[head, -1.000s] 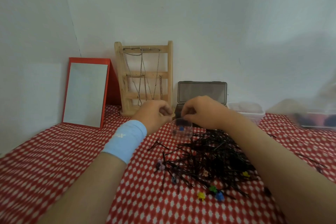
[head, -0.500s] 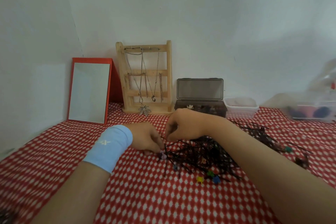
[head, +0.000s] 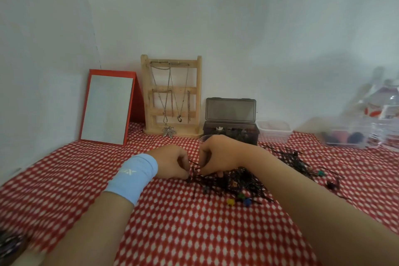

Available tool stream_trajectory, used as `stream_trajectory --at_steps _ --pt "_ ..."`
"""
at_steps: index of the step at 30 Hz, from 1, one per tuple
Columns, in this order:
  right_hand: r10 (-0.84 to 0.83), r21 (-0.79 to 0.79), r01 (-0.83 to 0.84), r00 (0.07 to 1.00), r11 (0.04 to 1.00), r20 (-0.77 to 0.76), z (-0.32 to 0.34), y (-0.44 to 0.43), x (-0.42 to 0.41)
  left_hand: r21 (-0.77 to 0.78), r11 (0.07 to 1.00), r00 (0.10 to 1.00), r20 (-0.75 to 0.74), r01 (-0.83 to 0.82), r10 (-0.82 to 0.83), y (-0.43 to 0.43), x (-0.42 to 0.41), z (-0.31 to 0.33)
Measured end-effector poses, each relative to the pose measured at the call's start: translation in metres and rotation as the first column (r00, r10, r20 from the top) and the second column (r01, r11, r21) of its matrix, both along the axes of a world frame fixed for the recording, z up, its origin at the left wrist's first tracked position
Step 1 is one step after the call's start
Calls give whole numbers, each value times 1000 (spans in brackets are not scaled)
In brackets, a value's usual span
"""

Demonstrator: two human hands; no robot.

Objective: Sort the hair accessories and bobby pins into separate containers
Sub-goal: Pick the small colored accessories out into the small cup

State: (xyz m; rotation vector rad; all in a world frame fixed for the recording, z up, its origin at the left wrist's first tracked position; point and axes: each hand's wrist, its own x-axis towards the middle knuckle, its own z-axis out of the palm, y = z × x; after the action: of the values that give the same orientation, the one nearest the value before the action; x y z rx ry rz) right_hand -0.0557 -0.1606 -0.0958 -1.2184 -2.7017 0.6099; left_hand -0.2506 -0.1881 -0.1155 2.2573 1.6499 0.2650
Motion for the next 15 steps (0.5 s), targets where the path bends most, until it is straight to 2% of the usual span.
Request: stream_trajectory --at_steps 5,9,15 --pt "84 -119 -80 996 990 24 3 -9 10 22 1000 1000 11 5 -5 -2 6 1" --pt "157 -91 -147 982 985 107 -9 -14 4 -69 997 996 -73 46 -51 -5 10 6" --pt "129 -18 -128 990 992 54 -9 -8 -1 -36 998 995 -89 48 -51 -3 8 5"
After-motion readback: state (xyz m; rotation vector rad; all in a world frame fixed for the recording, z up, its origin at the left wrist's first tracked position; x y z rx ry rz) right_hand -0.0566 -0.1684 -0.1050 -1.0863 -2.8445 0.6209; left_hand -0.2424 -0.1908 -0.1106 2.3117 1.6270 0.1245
